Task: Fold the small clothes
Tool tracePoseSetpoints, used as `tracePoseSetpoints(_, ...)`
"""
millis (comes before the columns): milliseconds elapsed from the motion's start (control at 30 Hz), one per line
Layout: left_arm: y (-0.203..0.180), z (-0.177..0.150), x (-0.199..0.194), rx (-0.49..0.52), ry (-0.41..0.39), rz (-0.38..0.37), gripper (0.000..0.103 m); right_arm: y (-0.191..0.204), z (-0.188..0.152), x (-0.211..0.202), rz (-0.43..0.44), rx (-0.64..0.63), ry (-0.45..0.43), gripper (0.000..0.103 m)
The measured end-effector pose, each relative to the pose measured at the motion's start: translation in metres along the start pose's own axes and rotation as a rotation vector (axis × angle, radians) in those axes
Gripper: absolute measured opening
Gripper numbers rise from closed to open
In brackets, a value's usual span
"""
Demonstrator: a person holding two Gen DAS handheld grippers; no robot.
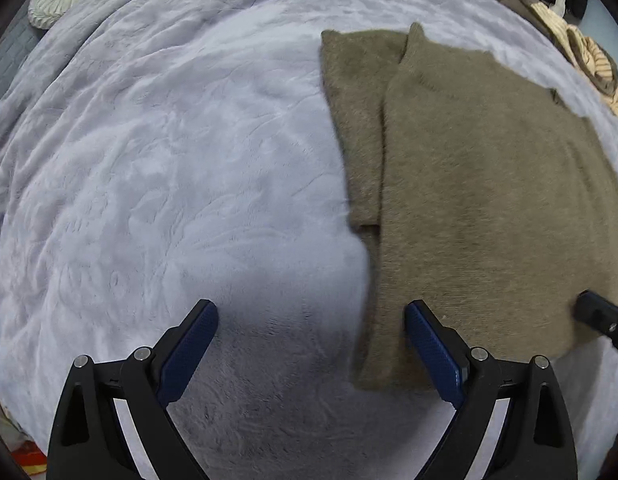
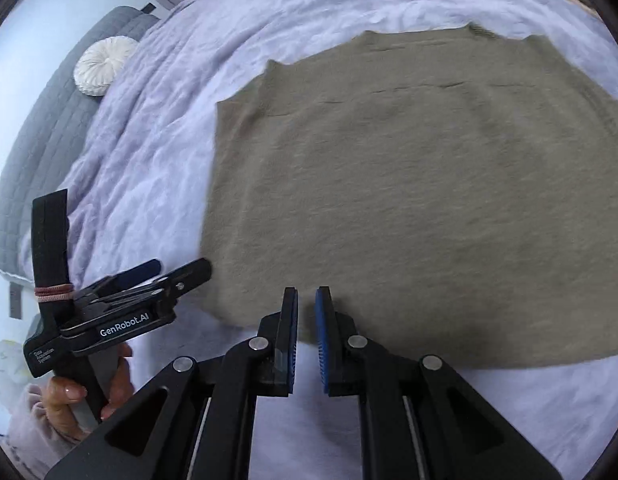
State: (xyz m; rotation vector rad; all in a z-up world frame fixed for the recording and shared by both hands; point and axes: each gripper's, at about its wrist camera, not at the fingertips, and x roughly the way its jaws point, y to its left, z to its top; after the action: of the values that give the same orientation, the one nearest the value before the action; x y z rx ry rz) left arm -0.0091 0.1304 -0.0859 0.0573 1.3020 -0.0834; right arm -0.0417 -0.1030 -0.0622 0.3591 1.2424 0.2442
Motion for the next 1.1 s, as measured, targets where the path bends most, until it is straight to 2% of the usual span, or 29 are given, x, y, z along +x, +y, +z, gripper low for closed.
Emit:
tracePoseSetpoints(33,0.004,-0.002,0.003,-0.004,0.005,-0.012,0.098,-0.013,0.000,0.003,-0.051,0.010,0.013,0.011)
tracePoseSetpoints(67,0.010,-0.003,0.004,-0.012,0.008,-0.032,0.098,-0.026,-0.002,0.007,-0.088,0.026,0.032,0.004)
tracePoseSetpoints(200,0.017,-0.003,-0.001,-0.003,0.018,-0.053,0.098,-0.059,-0.016,0.007,0.017,0.123,0.013,0.002)
tracePoseSetpoints(300,0.016,0.000,-0.013,-0.010,0.001,-0.049,0.098,-0.057,-0.017,0.004,0.002,0.122,0.002,0.002)
tracePoseSetpoints(333,0.016,0.001,-0.015,-0.012,-0.004,-0.052,0.098,-0.056,-0.017,0.004,0.003,0.124,0.003,0.006)
tracePoseSetpoints(500,0.019,0.012,-0.029,-0.033,-0.019,-0.075,0.098,-0.060,-0.011,0.003,0.019,0.157,0.026,0.007)
tracePoseSetpoints(633,0.022,0.041,-0.032,-0.092,-0.049,-0.113,0.098,-0.060,-0.010,0.005,0.030,0.143,0.037,0.007)
tracePoseSetpoints(800,0.006,0.096,-0.021,-0.098,-0.107,-0.081,0.098,-0.056,-0.010,0.009,0.023,0.149,0.033,0.007)
tracePoseSetpoints(900,-0.004,0.125,-0.011,-0.111,-0.125,-0.096,0.098,-0.058,-0.012,0.005,0.017,0.138,0.031,0.007)
tracePoseSetpoints(967,-0.008,0.136,0.000,-0.110,-0.134,-0.052,0.098,-0.059,-0.012,0.006,0.021,0.143,0.031,0.007)
tracePoseSetpoints(1033,-0.009,0.143,0.013,-0.101,-0.106,0.011,0.098,-0.062,-0.013,0.005,0.026,0.154,0.030,0.007)
tracePoseSetpoints(1100,-0.003,0.143,0.024,-0.095,-0.089,0.026,0.098,-0.065,-0.015,0.004,0.025,0.161,0.029,0.007)
